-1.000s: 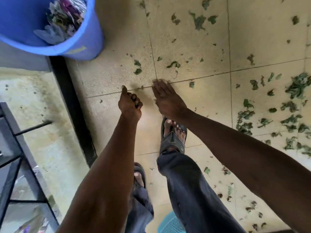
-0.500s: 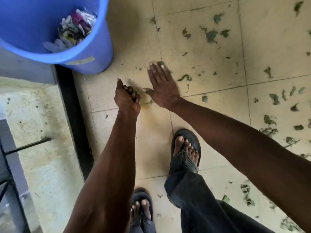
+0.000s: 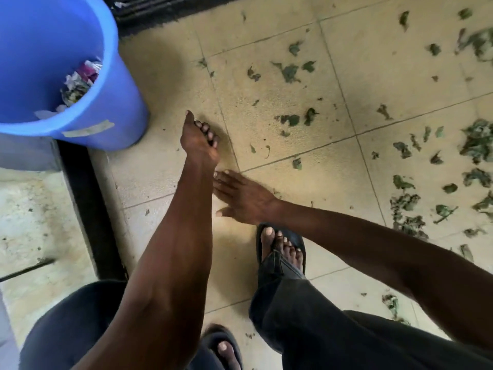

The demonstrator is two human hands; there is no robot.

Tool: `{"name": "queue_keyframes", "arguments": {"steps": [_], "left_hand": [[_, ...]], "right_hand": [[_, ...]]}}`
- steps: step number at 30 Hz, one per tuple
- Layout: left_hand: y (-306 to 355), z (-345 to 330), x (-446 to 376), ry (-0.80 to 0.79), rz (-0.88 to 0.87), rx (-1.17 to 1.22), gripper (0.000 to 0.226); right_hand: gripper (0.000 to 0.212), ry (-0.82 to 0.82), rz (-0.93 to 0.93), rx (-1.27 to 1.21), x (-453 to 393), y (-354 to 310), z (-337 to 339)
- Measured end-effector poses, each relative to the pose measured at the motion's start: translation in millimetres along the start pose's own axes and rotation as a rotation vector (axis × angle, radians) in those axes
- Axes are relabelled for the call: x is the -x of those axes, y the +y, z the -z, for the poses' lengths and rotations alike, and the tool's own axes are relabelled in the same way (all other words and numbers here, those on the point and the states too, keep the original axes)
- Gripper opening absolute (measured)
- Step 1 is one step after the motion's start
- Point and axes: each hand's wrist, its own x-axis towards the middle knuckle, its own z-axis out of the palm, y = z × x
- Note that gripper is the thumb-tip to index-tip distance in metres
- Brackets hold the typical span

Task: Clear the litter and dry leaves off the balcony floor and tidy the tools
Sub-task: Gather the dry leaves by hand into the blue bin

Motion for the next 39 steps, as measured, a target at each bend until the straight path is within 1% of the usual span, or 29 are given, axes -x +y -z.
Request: {"name": "queue_keyframes", "arguments": {"steps": [1,3,6,8,9,10,11,13,15,16,18,20,22,24,25,26,28,29,30,31,32,33,34,36,39], "left_hand": [[0.4,0.7,-0.2,-0.008,0.012,-0.023,0.046],[-4.7,0.9,1.9,-0.034,0.040,-0.088,0.046],[-24.4,0.1,8.0,-0.082,0.079,-0.129,0.045],[-37.6,-1.0,12.7,-0.109,0.098,-0.139,0.044],[-42.5,-1.2,14.5,-0.116,0.102,-0.144,0.044],[-46.5,-1.2,15.9,-0.124,0.105,-0.151,0.044],[-49.5,-0.8,16.7,-0.132,0.108,-0.157,0.045],[-54.4,1.7,17.6,-0.153,0.118,-0.171,0.045],[-59.2,5.1,18.2,-0.163,0.130,-0.182,0.046],[-60.7,6.5,18.2,-0.162,0.133,-0.185,0.045],[-63.8,8.6,18.8,-0.167,0.139,-0.190,0.045],[-66.4,8.9,19.8,-0.183,0.142,-0.184,0.045],[-68.2,7.7,20.3,-0.204,0.150,-0.178,0.045],[-70.2,4.8,22.3,-0.225,0.161,-0.184,0.045],[-71.3,2.0,23.0,-0.233,0.167,-0.186,0.045],[-71.9,-0.9,24.0,-0.240,0.176,-0.189,0.045],[-72.0,-7.8,25.3,-0.256,0.195,-0.190,0.045],[-71.7,-10.6,25.8,-0.259,0.202,-0.185,0.046],[-71.1,-13.2,26.1,-0.257,0.210,-0.177,0.046],[-70.7,-14.9,25.9,-0.253,0.218,-0.169,0.046],[-70.5,-16.0,25.7,-0.250,0.226,-0.164,0.046],[-71.1,-16.3,25.8,-0.244,0.231,-0.164,0.046],[-72.0,-16.0,26.3,-0.236,0.234,-0.169,0.046],[-74.6,-15.1,26.8,-0.228,0.242,-0.176,0.046],[-77.1,-14.5,27.1,-0.232,0.260,-0.166,0.047]], "right_hand": [[0.078,-0.027,-0.069,0.012,-1.8,4.1,0.1],[0.078,-0.042,-0.284,0.010,0.6,26.3,7.0],[0.077,-0.015,-0.609,0.037,18.1,75.8,20.2],[0.076,-0.011,-0.754,-0.003,34.6,100.7,28.2],[0.076,0.009,-0.772,-0.019,42.1,105.0,32.0],[0.075,0.041,-0.729,-0.035,49.9,104.3,34.1],[0.074,0.063,-0.621,-0.061,58.4,99.9,34.4],[0.068,0.051,-0.292,-0.058,80.5,79.6,27.6],[0.064,-0.042,0.002,0.043,104.3,58.0,9.6],[0.064,-0.086,0.079,0.073,113.2,53.9,0.7],[0.066,-0.116,0.116,0.078,124.8,62.1,-8.8],[0.067,-0.075,0.007,0.098,126.2,84.2,-7.8],[0.070,-0.024,-0.194,0.106,121.4,109.8,4.7],[0.073,0.056,-0.409,0.022,114.1,128.2,15.4],[0.072,0.148,-0.518,-0.084,109.4,133.1,21.0],[0.070,0.280,-0.635,-0.226,104.4,136.6,25.0],[0.067,0.603,-0.909,-0.491,93.1,142.2,31.6],[0.067,0.726,-1.070,-0.600,86.1,145.4,34.0],[0.071,0.767,-1.239,-0.699,78.8,149.3,35.7],[0.077,0.739,-1.392,-0.784,71.0,152.1,36.6],[0.082,0.679,-1.499,-0.834,63.1,154.3,35.9],[0.086,0.626,-1.546,-0.840,55.4,155.4,35.0],[0.087,0.598,-1.542,-0.816,48.7,156.5,33.0],[0.088,0.599,-1.459,-0.750,39.0,160.2,30.0],[0.091,0.611,-1.272,-0.680,31.4,168.2,30.8]]}}
